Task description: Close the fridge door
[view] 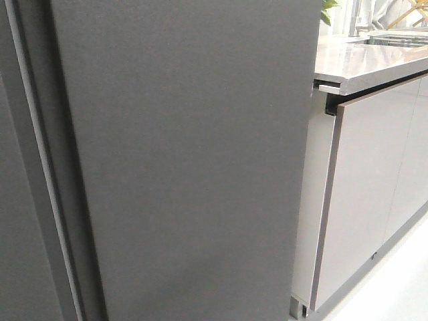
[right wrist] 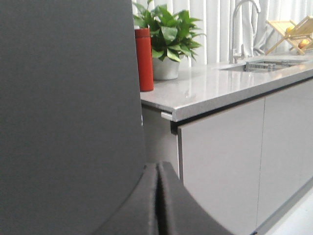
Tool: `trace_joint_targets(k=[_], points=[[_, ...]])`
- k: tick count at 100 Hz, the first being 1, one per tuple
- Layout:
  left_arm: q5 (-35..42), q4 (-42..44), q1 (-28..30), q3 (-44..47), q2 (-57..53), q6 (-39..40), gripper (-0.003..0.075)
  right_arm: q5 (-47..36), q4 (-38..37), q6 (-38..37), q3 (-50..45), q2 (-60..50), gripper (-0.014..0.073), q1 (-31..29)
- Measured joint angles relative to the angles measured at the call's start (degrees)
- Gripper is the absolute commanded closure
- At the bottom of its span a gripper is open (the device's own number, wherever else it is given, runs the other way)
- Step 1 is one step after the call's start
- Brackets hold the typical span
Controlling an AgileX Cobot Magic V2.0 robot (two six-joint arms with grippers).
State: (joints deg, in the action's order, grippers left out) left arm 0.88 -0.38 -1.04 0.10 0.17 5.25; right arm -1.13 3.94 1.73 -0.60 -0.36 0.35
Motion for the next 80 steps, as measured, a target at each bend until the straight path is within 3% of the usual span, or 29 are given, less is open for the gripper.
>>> trace_joint_targets(k=[80], points=[[0.00, 0.00, 0.00, 0.00, 0.00, 0.00, 0.0741, 7.98, 0.00, 0.00, 0.00, -0.03, 0.0670, 0.00]])
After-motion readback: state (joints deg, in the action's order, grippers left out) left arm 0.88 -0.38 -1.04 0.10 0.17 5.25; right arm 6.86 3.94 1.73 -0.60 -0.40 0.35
